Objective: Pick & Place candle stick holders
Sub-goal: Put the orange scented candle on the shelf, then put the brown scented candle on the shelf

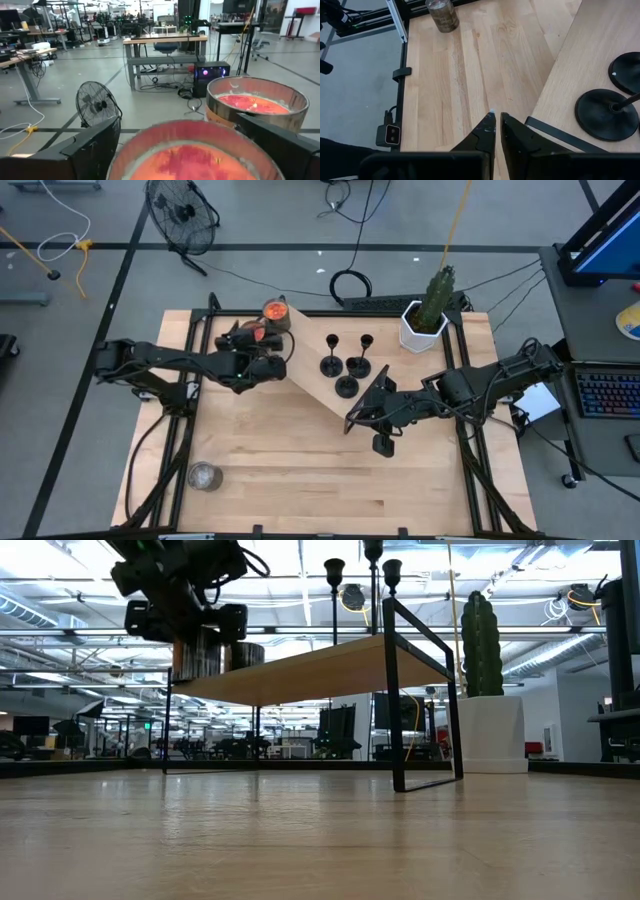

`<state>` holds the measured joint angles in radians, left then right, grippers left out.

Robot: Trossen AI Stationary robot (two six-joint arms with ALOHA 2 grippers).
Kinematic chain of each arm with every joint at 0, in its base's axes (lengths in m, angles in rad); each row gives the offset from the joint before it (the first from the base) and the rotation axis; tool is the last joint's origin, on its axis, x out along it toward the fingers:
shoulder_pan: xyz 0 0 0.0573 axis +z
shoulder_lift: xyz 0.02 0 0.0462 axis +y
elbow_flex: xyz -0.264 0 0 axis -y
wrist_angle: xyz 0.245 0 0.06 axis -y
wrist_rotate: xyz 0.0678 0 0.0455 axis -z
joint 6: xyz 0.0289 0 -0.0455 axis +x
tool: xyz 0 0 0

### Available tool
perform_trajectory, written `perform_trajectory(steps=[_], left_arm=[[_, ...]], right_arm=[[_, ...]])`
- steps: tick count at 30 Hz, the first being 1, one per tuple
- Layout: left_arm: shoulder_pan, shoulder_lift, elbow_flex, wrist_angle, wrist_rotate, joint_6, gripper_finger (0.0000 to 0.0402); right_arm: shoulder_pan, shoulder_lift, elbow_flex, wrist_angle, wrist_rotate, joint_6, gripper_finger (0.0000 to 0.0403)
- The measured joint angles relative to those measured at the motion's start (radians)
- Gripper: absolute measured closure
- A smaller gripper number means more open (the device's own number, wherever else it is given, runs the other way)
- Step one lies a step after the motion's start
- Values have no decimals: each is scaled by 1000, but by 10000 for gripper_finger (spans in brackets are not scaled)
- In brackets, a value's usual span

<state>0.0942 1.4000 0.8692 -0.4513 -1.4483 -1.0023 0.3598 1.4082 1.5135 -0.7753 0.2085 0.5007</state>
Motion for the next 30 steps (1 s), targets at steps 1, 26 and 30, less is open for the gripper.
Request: perform_trajectory(steps=[1, 26, 30], left_arm=[[0, -8, 0, 5, 1, 19, 8], [-70, -307, 0, 585, 170, 920, 9], [-171, -360, 0, 532, 188, 910, 9]], right_arm=[[0, 0, 0, 0, 0, 0, 385], [2, 0, 0, 0, -1, -31, 385], [2, 0, 0, 0, -1, -38, 385]])
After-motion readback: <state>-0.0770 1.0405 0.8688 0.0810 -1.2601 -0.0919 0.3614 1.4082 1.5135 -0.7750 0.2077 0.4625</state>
